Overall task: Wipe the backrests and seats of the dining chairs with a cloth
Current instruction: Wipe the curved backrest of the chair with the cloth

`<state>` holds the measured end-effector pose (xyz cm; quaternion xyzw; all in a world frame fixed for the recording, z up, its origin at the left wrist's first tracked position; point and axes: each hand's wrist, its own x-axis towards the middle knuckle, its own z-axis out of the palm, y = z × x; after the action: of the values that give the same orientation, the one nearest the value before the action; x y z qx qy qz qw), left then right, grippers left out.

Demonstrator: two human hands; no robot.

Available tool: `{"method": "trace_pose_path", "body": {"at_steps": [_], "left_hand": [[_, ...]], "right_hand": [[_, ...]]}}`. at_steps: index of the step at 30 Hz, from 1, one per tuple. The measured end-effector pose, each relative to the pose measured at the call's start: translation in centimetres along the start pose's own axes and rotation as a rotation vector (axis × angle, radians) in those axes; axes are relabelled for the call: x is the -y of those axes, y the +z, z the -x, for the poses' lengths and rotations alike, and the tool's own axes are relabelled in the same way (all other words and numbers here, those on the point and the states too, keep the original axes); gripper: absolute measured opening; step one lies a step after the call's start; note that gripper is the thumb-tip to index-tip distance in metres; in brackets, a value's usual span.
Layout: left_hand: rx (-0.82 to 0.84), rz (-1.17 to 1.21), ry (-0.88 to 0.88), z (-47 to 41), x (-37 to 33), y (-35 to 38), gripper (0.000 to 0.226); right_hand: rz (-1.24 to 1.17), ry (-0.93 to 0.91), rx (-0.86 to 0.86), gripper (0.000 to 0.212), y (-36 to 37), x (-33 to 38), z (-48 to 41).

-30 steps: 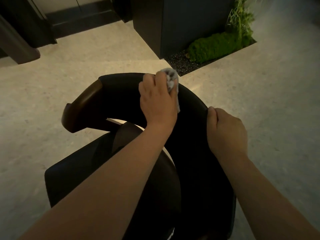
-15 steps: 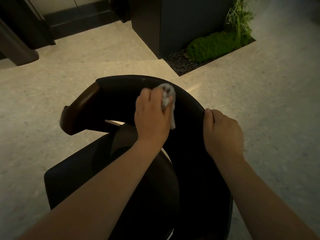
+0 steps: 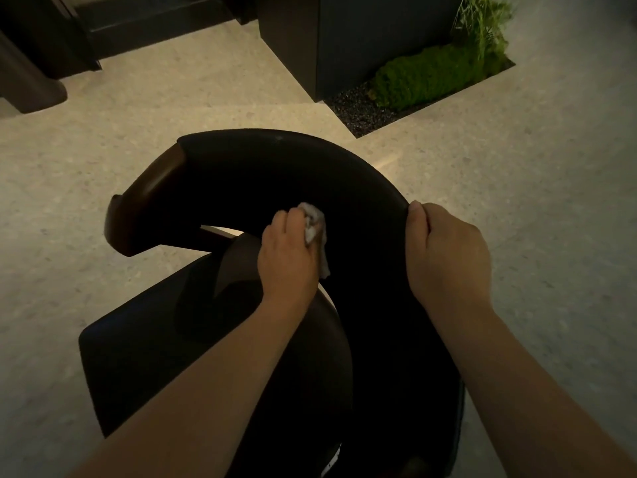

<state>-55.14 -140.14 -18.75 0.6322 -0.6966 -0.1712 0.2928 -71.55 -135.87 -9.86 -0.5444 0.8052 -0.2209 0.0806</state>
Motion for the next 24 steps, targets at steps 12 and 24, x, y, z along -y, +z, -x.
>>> {"method": "trace_pose_path", "body": {"at_steps": [12, 24], "left_hand": [[0.1, 0.052, -0.103, 1.7, 2.6, 1.4, 0.045], [0.261, 0.094, -0.144, 3.5, 5.1, -1.2, 0.032]], "right_hand": [[0.012, -0.003, -0.013, 0.039, 0.1, -0.1, 0.0], [0.064, -0.085, 0.072, 0.036, -1.1, 0.6, -0.6]]}}
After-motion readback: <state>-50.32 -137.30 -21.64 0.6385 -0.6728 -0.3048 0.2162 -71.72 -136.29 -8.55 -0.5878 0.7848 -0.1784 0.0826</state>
